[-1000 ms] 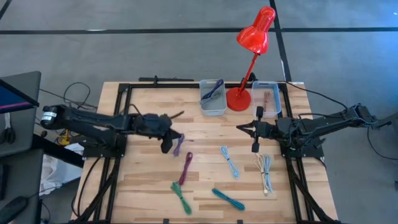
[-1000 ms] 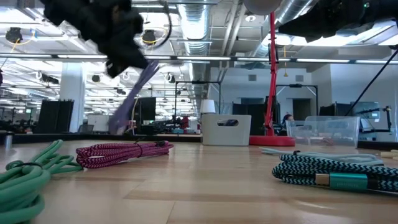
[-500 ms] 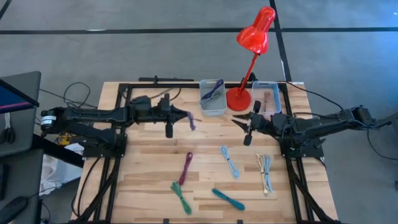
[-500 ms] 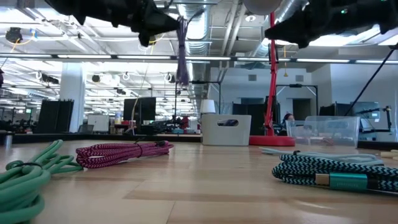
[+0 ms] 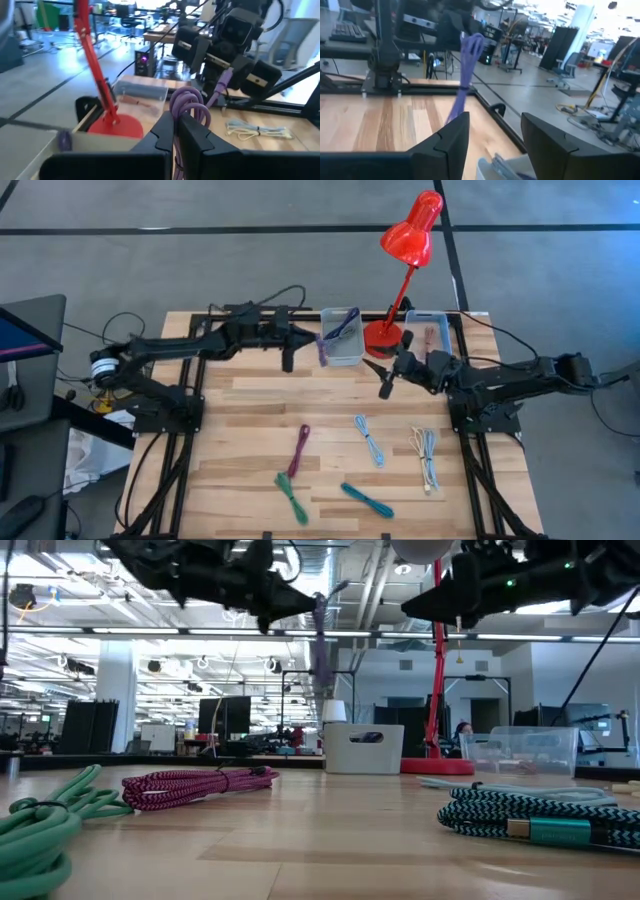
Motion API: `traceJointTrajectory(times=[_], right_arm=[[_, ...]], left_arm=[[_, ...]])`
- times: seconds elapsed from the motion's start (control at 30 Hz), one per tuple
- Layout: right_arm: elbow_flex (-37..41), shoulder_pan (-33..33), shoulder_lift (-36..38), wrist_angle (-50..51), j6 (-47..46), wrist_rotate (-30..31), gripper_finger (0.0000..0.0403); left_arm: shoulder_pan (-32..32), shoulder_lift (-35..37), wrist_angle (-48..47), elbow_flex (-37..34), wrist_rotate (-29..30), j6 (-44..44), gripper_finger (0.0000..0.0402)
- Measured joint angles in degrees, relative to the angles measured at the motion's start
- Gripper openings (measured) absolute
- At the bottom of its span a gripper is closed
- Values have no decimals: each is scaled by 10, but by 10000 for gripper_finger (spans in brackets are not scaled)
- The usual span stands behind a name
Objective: Pick & Place USB Port
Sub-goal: Put the purple charger cable into the transparent bin
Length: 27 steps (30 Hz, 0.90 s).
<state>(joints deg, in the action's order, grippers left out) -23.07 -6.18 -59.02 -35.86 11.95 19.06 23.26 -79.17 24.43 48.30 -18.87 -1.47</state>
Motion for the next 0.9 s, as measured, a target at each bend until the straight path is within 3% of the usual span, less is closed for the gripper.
traceJointTrajectory(times=[0.17,0.37,0.9], right_arm=[[0,-50,-6,-4,-7,-34,157],[-2,-93,-44,-7,-51,-116,145],[-108,-64,-212,-40,-61,-150,170]], left_arm=[[7,-52,1,63,-22,-17,9],[2,-70,2,88,-23,-28,9],[0,-68,1,88,-17,-26,9]])
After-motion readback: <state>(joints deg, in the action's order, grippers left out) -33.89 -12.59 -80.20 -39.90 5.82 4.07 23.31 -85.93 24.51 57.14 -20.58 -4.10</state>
